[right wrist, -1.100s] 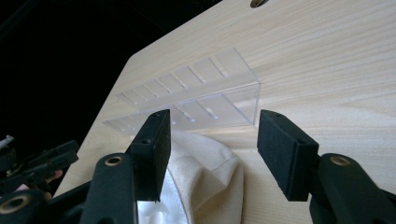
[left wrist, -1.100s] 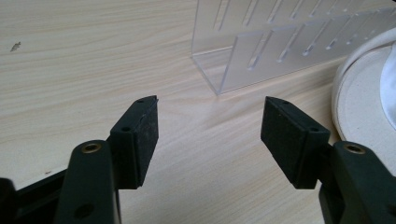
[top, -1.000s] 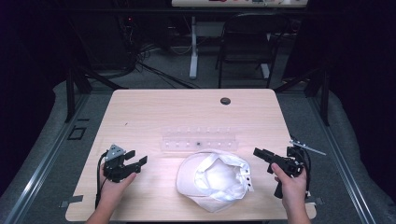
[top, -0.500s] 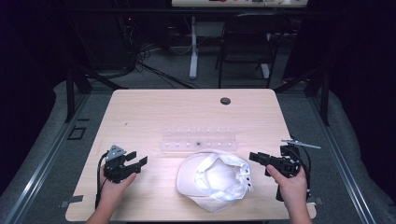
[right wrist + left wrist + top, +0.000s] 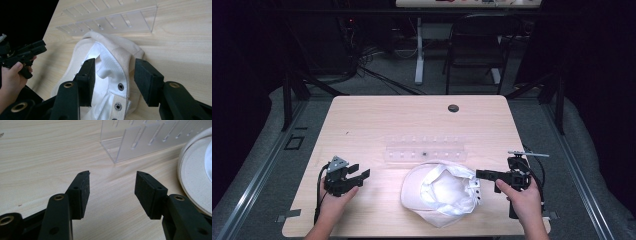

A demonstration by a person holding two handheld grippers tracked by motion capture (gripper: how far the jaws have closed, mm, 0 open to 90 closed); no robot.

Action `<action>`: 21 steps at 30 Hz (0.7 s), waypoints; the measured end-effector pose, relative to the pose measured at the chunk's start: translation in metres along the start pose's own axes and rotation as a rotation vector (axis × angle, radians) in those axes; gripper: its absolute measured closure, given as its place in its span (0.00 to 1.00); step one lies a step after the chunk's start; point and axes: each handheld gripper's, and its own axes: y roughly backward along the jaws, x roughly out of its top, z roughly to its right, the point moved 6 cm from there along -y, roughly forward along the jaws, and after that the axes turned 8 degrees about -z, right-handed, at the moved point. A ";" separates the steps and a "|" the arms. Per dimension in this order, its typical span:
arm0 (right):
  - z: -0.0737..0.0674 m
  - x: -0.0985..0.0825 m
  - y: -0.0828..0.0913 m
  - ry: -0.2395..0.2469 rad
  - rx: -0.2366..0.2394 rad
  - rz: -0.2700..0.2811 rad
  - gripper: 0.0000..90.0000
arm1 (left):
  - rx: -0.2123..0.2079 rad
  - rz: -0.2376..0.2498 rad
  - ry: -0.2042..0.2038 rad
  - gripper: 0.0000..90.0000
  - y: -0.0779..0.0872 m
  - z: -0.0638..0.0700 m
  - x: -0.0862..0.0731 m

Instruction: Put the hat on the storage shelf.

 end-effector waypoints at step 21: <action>0.003 -0.029 -0.021 -0.057 0.013 -0.098 0.52 | 0.014 -0.005 -0.038 0.52 -0.001 0.005 0.001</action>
